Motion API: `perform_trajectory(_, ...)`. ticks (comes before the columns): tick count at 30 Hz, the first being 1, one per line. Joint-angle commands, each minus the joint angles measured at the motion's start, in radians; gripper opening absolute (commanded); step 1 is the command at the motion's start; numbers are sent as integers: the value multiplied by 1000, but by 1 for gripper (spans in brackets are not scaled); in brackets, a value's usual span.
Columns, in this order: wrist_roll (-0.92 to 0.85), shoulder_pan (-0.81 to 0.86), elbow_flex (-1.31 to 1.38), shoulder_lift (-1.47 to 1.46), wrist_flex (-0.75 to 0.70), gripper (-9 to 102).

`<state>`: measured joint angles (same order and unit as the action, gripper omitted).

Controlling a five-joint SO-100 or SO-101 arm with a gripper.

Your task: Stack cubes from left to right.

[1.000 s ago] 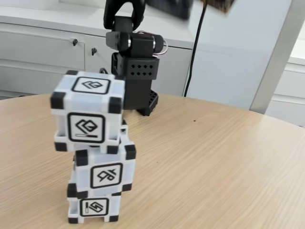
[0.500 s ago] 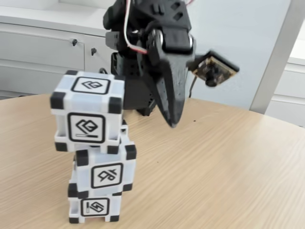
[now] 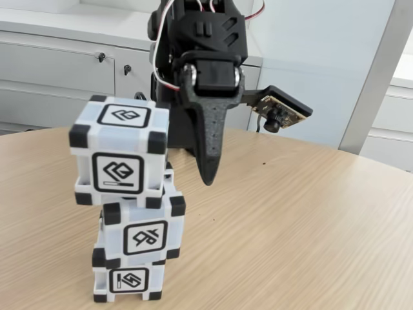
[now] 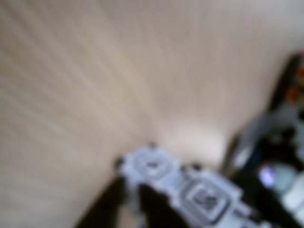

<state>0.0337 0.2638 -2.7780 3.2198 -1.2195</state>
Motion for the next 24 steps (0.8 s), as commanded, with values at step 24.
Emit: perform_trajectory(24, -52, 15, 5, 46, 2, 0)
